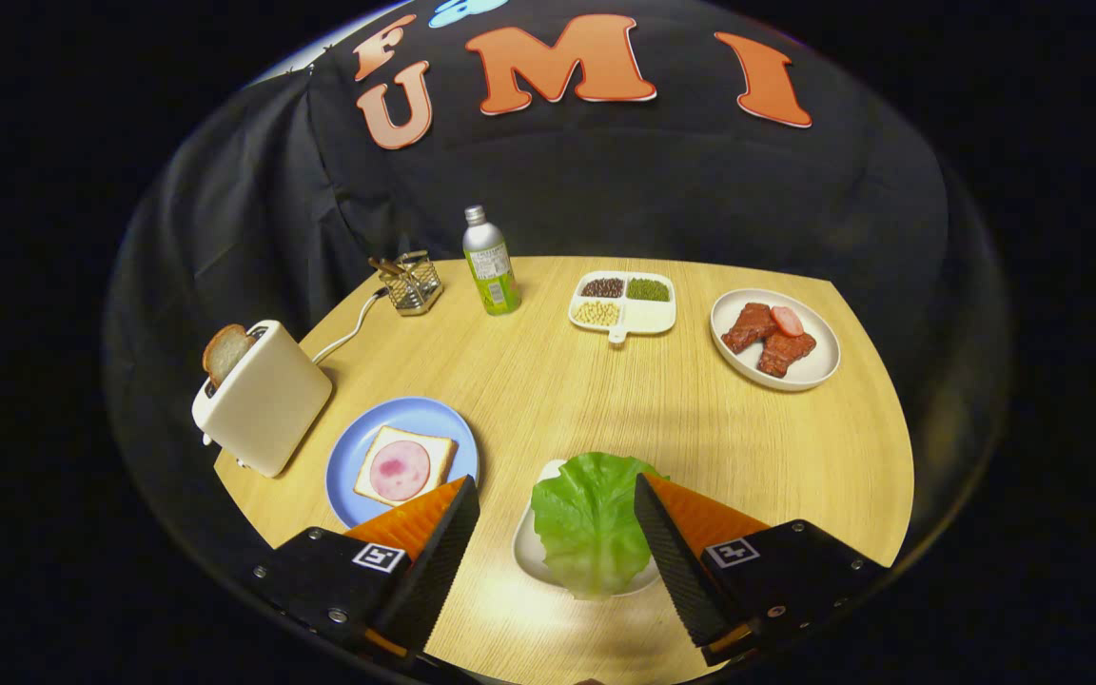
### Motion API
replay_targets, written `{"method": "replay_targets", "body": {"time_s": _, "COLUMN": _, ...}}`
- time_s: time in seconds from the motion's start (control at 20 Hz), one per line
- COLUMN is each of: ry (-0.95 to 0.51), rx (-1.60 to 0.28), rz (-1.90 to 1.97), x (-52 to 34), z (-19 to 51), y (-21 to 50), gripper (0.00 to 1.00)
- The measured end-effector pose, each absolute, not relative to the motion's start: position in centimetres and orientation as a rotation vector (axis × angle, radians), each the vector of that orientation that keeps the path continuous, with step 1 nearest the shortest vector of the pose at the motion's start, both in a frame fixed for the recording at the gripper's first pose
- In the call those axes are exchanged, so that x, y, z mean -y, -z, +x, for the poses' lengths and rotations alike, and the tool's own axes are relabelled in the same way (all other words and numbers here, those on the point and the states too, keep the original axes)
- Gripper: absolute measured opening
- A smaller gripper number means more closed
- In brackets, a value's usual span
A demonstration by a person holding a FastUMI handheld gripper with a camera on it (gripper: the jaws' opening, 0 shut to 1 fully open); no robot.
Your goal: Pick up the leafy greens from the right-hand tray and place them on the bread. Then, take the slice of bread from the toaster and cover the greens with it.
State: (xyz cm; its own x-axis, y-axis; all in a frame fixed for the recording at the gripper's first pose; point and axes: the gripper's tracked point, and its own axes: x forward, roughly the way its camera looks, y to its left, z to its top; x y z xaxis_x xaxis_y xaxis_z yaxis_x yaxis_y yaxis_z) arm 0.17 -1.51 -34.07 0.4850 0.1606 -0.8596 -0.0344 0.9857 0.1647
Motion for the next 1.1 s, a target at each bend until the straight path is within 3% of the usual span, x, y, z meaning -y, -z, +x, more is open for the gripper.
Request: {"method": "replay_targets", "body": {"time_s": 1.1, "ry": -0.105, "rx": -1.376, "rz": 0.019, "x": 2.9, "z": -2.8, "y": 45.2, "gripper": 0.92}}
